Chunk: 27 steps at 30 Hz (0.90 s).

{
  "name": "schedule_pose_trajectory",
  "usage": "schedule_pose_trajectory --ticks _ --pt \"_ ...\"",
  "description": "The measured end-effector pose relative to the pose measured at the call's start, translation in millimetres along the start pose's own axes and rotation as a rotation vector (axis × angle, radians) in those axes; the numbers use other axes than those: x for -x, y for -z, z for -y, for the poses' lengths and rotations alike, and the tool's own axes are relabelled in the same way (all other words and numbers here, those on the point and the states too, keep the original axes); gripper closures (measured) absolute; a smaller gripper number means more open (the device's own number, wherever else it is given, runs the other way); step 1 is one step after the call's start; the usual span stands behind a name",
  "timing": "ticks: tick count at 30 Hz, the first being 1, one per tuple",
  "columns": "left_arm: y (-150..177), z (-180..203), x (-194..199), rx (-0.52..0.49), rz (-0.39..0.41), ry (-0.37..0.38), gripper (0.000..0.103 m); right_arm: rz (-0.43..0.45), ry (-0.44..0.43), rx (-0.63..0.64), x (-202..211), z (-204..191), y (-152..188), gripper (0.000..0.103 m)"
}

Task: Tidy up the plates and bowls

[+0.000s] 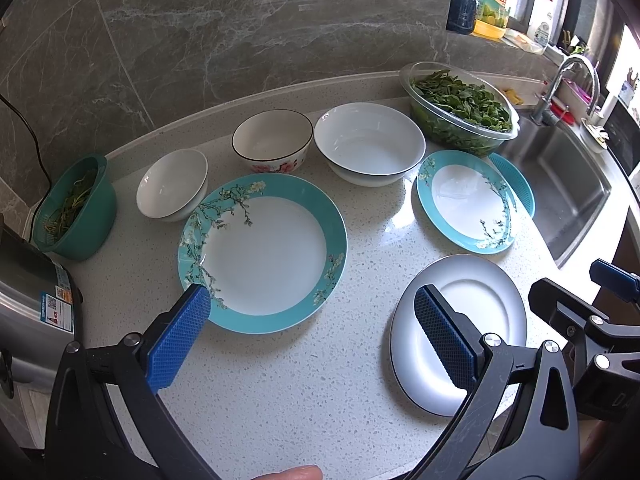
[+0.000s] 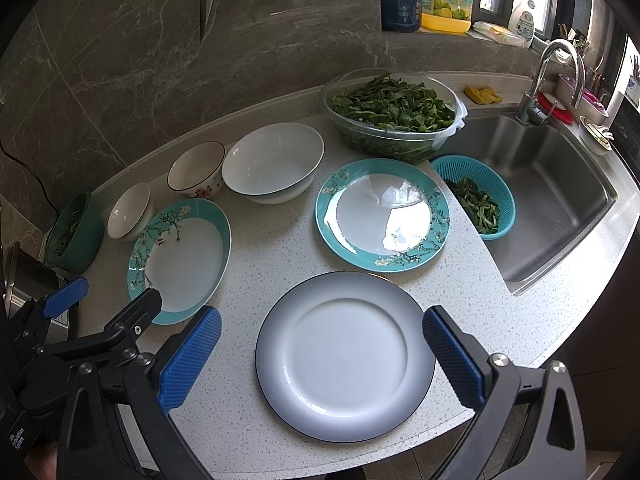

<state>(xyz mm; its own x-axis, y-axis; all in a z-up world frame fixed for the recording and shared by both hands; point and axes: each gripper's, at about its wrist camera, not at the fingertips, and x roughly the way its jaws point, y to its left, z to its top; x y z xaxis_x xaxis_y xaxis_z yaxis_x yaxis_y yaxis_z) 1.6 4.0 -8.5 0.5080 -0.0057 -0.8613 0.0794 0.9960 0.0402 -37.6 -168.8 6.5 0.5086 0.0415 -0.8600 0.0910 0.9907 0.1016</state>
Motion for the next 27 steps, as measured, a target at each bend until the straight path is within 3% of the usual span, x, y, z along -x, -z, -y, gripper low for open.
schedule_pose_trajectory --ticks 27 --pt "6.3 -6.0 -2.5 -0.006 -0.014 0.014 0.000 -0.010 0.015 -0.020 0.0 -5.3 9.1 0.000"
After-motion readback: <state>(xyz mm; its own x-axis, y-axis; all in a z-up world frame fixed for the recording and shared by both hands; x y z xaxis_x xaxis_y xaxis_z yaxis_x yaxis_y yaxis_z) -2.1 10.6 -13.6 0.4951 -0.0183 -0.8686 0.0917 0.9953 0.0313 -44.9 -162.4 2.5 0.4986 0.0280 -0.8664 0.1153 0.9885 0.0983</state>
